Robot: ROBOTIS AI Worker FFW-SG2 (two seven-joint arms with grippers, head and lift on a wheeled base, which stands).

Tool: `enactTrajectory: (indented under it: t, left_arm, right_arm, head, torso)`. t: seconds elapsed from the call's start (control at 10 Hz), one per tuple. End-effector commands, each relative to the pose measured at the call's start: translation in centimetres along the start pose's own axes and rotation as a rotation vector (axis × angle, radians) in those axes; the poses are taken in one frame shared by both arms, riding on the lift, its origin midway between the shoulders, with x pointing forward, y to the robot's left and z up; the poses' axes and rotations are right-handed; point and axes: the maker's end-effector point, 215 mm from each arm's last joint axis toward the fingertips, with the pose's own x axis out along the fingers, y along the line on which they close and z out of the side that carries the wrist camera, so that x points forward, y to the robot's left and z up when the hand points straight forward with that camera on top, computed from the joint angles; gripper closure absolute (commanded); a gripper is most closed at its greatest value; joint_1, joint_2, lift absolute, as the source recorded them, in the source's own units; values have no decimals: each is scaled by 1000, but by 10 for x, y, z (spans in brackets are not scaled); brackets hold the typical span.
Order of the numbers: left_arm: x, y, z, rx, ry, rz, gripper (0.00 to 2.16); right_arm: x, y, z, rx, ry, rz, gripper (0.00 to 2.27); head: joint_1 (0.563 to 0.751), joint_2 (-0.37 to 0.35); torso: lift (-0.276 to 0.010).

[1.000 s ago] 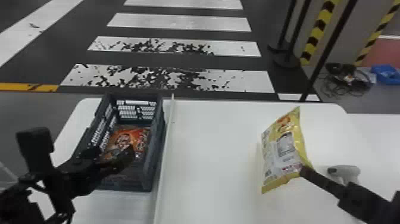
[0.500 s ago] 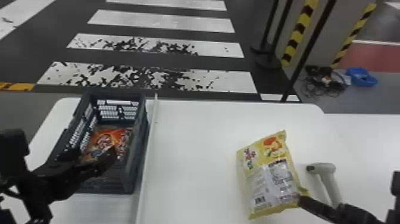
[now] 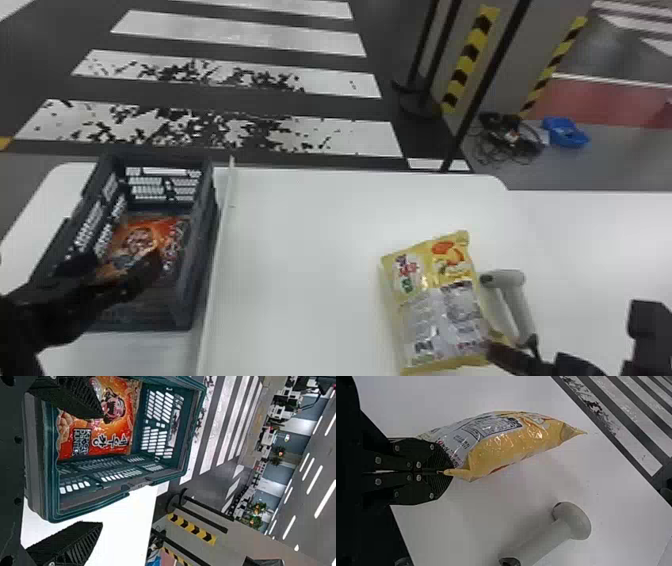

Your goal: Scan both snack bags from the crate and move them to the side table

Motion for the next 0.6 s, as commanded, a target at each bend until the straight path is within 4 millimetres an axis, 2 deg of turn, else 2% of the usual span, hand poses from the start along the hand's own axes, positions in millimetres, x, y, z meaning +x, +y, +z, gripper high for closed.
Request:
enactTrajectory:
  t: [0.0,0.1,0.5]
  left_arm:
    - [0,1,-1,-1,3,1,29]
    - [0,2,-1,-1,2,3,33]
    - [2,6,-10,-14,12,0,33]
  right_arm:
    - [3,-1,-2,-11,2,-17,164]
    - [6,-4,3,-19,-16,-39,-2]
    - [16,-19,10,-59,-45,-126,26]
  head:
    - [695,-183]
    - [695,-182]
    - [695,-195]
  torso:
    - [-95]
    - [-95]
    - [-95]
